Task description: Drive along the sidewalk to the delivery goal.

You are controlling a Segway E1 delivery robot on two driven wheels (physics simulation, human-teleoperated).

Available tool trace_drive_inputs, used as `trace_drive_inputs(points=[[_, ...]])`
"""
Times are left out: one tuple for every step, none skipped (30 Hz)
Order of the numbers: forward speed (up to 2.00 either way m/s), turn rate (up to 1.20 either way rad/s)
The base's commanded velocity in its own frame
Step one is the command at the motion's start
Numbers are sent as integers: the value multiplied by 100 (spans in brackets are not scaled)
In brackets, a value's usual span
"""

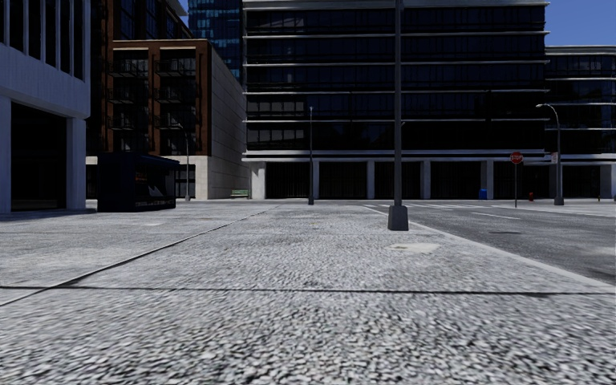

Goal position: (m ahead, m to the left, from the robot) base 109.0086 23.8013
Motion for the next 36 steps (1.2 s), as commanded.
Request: trace_drive_inputs(points=[[129,0],[135,0],[140,0],[140,0],[143,0],[145,0],[146,0],[146,0],[148,0],[149,0],[150,0],[151,0],[152,0],[153,0],[153,0],[153,0],[154,0],[155,0],[155,0],[157,0],[159,0],[159,0],[159,0],[160,0],[161,0],[161,0],[161,0],[162,0],[163,0],[165,0],[168,0],[170,0],[172,0],[173,0],[173,0],[174,0]])
